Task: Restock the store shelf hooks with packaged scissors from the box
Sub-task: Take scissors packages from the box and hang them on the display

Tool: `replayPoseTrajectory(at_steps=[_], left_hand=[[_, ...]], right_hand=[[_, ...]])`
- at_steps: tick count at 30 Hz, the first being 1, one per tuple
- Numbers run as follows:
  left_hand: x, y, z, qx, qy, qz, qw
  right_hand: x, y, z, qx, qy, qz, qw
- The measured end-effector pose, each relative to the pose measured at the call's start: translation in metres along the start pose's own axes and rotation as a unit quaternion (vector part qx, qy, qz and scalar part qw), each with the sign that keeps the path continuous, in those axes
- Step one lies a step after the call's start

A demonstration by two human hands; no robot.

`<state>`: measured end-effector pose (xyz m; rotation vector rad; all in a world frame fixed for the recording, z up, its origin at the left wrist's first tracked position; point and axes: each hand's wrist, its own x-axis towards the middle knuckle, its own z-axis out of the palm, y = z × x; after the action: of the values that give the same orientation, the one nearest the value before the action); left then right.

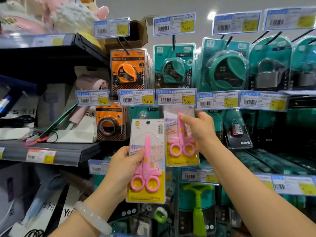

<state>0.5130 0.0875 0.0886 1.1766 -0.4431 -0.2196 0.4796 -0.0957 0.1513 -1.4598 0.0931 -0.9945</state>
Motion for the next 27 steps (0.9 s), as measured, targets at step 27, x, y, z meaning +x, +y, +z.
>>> replayPoseTrajectory(at_steps=[27], left_hand=[[0.003, -0.001, -0.011, 0.005, 0.005, -0.027, 1.000]], right_hand=[[0.048, 0.036, 0.027, -0.288, 0.031, 0.078, 0.954]])
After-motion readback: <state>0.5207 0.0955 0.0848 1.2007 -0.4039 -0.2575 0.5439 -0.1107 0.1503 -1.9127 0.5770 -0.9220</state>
